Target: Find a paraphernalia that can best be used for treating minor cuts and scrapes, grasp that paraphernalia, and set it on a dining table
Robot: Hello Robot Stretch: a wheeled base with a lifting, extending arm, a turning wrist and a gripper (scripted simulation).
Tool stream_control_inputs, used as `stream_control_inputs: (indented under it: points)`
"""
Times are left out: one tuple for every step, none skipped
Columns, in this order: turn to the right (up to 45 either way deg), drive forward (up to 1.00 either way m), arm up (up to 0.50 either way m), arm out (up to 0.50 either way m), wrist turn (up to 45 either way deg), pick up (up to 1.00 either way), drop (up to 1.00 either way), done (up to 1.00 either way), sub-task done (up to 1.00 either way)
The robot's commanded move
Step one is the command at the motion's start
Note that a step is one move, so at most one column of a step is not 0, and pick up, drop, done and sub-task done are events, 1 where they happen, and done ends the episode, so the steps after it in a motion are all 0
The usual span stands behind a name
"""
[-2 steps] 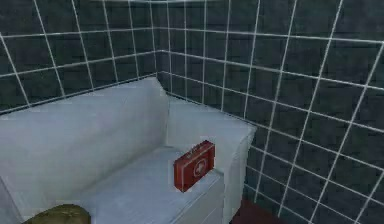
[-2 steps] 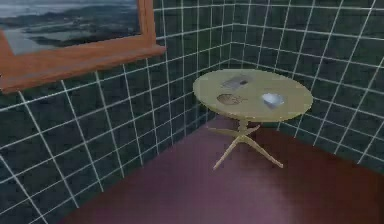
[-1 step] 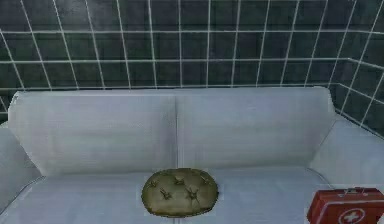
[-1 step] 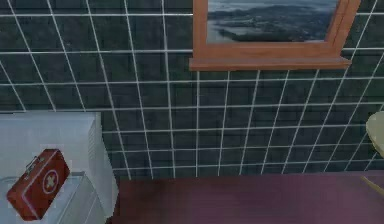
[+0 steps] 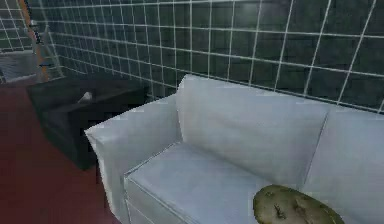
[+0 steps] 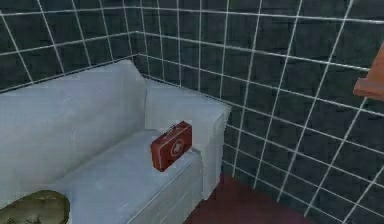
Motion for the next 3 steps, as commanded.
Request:
stream_control_inputs:
  points:
    - [45.0,0.0,0.0,0.0,0.0,0.0,0.0,0.0,0.0]
    - [45.0,0.0,0.0,0.0,0.0,0.0,0.0,0.0,0.0]
    - [21.0,0.0,0.0,0.0,0.0,0.0,0.0,0.0,0.0]
